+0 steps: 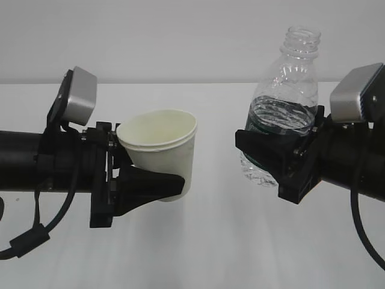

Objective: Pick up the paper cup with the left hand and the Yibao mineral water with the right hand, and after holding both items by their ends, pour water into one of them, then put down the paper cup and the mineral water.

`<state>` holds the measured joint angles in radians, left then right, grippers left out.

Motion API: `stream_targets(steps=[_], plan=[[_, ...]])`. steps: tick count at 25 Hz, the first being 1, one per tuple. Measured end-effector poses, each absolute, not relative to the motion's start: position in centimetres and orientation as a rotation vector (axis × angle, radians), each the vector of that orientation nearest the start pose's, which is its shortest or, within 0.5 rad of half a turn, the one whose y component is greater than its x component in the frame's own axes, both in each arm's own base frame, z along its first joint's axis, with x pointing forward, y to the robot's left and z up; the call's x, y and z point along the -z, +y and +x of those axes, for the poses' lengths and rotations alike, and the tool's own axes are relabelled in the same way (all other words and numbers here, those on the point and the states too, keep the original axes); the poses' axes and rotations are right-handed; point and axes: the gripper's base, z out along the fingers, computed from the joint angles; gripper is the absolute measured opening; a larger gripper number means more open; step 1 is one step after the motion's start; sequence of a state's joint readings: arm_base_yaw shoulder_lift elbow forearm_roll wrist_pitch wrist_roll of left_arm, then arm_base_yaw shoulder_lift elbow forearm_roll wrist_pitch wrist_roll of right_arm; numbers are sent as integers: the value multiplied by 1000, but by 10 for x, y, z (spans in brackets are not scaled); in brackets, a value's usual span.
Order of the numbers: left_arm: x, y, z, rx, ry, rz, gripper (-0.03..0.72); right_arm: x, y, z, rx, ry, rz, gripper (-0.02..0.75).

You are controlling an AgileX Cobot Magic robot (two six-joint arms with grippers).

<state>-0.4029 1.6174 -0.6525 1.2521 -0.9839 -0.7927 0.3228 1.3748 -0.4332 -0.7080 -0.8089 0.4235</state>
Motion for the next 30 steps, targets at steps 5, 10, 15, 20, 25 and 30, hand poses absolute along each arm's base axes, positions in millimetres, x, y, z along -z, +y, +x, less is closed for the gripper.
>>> stream_targets(steps=[5, 10, 15, 20, 25, 30], plan=[[-200, -184, 222, 1028, 1582, 1183, 447, -217, 117, 218, -561, 1626, -737, 417], [-199, -187, 220, 1024, 1587, 1197, 447, -221, 118, 221, -536, 1613, -750, 417], [-199, -187, 220, 1023, 1588, 1197, 447, -226, 118, 228, -480, 1614, -786, 417], [-199, -187, 219, 1022, 1586, 1210, 447, -232, 120, 235, -431, 1604, -836, 417], [-198, -187, 219, 1021, 1584, 1222, 447, -240, 121, 242, -353, 1599, -914, 417], [-198, -188, 218, 1022, 1583, 1227, 447, -245, 122, 247, -301, 1587, -969, 417]])
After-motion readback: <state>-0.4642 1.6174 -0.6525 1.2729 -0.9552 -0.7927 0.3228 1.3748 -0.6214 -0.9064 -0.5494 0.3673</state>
